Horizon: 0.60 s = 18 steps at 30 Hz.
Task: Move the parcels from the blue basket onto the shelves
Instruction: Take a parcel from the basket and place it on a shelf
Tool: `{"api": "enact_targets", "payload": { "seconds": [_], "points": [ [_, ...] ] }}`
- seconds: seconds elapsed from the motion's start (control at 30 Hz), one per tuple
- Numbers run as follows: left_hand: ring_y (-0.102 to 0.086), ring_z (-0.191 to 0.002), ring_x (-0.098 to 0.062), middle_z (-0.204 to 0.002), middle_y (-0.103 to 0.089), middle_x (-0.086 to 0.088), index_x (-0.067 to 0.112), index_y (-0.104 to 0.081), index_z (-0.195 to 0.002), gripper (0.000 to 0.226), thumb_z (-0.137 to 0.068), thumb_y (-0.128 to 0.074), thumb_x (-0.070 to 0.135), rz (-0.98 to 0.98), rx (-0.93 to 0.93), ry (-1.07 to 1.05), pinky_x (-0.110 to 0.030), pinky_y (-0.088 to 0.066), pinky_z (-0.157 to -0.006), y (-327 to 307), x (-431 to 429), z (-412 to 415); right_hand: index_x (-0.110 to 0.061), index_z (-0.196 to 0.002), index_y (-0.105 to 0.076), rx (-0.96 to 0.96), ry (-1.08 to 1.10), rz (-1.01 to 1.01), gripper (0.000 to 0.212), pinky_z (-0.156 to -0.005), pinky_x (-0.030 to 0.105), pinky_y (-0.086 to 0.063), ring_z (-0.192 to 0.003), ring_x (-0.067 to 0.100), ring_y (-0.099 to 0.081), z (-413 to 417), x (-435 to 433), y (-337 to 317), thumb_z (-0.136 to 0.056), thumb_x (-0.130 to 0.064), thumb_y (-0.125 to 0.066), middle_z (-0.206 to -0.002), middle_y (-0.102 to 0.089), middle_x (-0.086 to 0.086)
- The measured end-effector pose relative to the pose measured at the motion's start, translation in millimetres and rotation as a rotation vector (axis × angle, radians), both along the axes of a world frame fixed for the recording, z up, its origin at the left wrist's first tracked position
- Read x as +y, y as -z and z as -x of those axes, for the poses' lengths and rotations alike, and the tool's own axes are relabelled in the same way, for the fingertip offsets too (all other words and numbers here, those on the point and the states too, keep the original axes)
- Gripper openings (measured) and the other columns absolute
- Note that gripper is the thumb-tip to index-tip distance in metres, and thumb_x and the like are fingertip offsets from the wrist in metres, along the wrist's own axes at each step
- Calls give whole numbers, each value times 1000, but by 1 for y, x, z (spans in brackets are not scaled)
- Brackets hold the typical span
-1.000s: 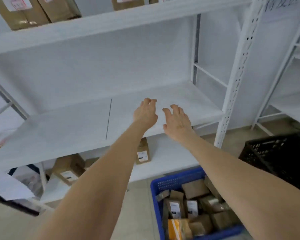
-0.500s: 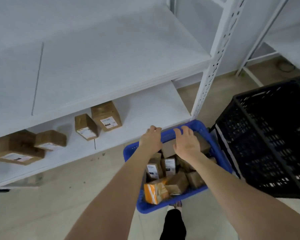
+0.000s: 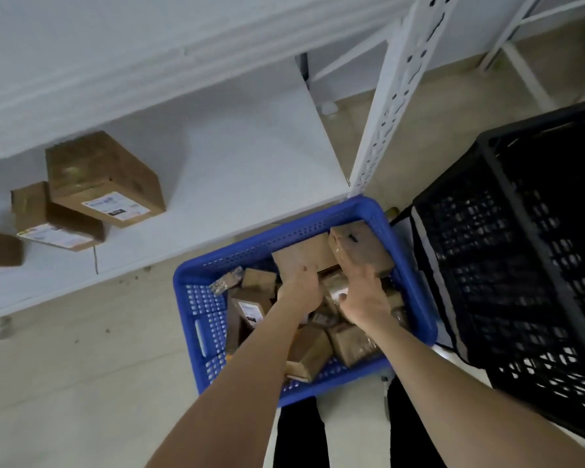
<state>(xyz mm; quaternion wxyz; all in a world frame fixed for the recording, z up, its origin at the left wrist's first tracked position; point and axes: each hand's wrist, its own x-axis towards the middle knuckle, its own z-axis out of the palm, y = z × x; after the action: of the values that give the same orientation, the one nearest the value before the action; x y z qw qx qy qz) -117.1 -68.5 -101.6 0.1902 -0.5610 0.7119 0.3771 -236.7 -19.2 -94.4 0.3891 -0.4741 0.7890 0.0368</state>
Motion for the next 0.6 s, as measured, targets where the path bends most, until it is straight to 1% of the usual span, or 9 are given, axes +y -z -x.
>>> {"api": "enact_targets", "payload": {
  "seconds": [0.1,0.17,0.23,0.3,0.4,0.47,0.53,0.57,0.6],
  "points": [
    [-50,-120,-29,-135,-48,-14,7,-35,-141,49,-95,-51,15,-68,54,-223,-38,-44,-101,41,-5,29,-20,-149,-24,-5,-12,-68,70,-101,39,-43,-128,28,-40,30,-1,39,-91,-24,-63,-148,-27,6],
    [-51,-118,-29,-131,-51,-15,4,-39,-137,46,-95,-51,14,-108,57,-303,-34,-42,-97,66,-6,48,-19,-148,-24,-20,-21,-84,70,-102,41,-41,-131,30,-38,49,-3,65,-91,-25,-63,-151,-24,6],
    [-52,-116,-30,-128,-55,-16,2,-42,-133,42,-95,-51,16,-138,65,-373,-34,-43,-94,91,-5,65,-19,-148,-24,-34,-42,-90,67,-103,42,-40,-134,32,-35,64,-7,91,-92,-24,-61,-154,-20,7],
    [-52,-116,-33,-128,-54,-18,1,-43,-132,43,-96,-51,23,-184,83,-474,-35,-42,-93,116,-3,81,-18,-148,-24,-27,-68,-97,65,-102,42,-40,-135,32,-32,75,-11,116,-94,-24,-58,-154,-20,7],
    [-50,-119,-33,-131,-52,-19,-1,-45,-132,53,-96,-51,36,-270,129,-617,-35,-41,-95,155,-4,100,-19,-149,-22,-11,-104,-92,67,-104,43,-39,-138,32,-26,86,-18,150,-93,-24,-58,-154,-18,6],
    [-53,-117,-33,-126,-57,-19,-3,-52,-126,52,-95,-52,39,-325,167,-763,-36,-43,-95,180,-5,108,-18,-149,-21,22,-178,-109,71,-111,42,-33,-142,32,-19,89,-20,171,-91,-26,-61,-155,-16,7],
    [-53,-116,-31,-125,-58,-18,-2,-54,-126,53,-93,-53,40,-395,222,-919,-37,-44,-96,201,-5,114,-18,-149,-21,59,-229,-119,76,-113,42,-29,-144,33,-14,91,-18,188,-88,-29,-64,-155,-17,7],
    [-54,-115,-29,-126,-58,-16,-1,-55,-126,54,-92,-54,40,-434,256,-995,-35,-44,-94,210,-4,117,-18,-149,-21,70,-238,-117,78,-112,42,-30,-144,33,-15,91,-18,193,-87,-31,-66,-154,-18,6],
    [-55,-112,-27,-126,-59,-15,0,-55,-126,53,-91,-55,39,-461,297,-1070,-32,-44,-89,215,-2,119,-19,-148,-23,80,-242,-104,79,-111,43,-32,-143,33,-16,90,-17,196,-85,-32,-68,-152,-21,6]
  ]
}}
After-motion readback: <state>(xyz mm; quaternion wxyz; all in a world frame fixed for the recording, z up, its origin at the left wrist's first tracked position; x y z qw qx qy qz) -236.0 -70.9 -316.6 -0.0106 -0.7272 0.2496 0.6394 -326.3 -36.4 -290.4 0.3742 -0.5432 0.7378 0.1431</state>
